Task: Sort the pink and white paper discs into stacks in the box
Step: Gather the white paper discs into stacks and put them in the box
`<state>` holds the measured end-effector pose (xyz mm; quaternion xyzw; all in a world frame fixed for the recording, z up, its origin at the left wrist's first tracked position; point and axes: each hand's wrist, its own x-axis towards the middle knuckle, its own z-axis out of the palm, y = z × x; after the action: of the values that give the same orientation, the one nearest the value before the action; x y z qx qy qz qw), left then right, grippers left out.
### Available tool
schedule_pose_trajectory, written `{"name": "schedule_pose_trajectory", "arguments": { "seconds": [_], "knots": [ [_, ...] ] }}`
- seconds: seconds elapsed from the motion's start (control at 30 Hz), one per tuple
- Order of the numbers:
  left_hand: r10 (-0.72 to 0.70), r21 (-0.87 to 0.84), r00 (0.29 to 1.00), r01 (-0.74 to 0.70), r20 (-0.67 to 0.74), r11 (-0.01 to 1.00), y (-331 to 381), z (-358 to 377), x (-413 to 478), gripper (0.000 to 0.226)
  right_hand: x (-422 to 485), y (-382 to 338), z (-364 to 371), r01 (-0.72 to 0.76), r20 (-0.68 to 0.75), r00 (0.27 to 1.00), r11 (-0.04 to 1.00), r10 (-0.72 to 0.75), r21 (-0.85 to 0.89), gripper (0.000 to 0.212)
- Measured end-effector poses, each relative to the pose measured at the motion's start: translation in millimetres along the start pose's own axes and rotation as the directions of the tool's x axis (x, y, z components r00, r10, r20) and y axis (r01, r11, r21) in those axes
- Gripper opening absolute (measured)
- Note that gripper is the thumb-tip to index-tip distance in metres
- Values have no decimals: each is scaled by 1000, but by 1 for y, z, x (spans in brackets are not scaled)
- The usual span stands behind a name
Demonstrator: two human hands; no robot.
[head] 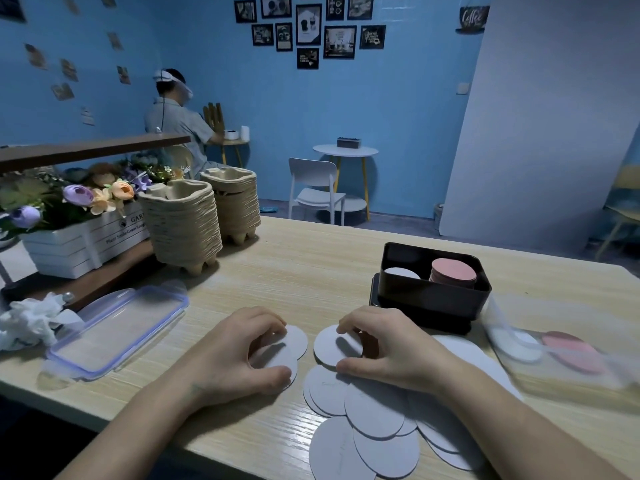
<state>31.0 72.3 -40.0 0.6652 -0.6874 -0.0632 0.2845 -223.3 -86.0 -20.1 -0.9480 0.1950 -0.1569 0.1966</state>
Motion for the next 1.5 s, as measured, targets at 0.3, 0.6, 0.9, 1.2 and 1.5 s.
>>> {"name": "schedule_pose_trajectory", "arguments": {
  "seconds": [0.3,0.6,0.9,1.2,1.5],
  "knots": [
    [-3,81,990,-9,141,997,-12,-9,-10,60,3,3,0,22,8,1000,1000,-22,-18,51],
    [33,52,999,-32,-19,998,5,-4,0,57,2,2,2,44,8,999,998,-44,-43,50],
    [73,-74,996,-77,-60,994,24,12,29,69,2,3,7,134,-70,989,991,-133,8,61],
    [127,-129,984,-143,-125,981,30,24,26,62,6,-1,12,253,-183,951,967,-248,5,34],
    [115,-264,984,-148,-137,953,23,23,20,55,4,2,14,282,-271,926,958,-261,43,30]
  ]
}}
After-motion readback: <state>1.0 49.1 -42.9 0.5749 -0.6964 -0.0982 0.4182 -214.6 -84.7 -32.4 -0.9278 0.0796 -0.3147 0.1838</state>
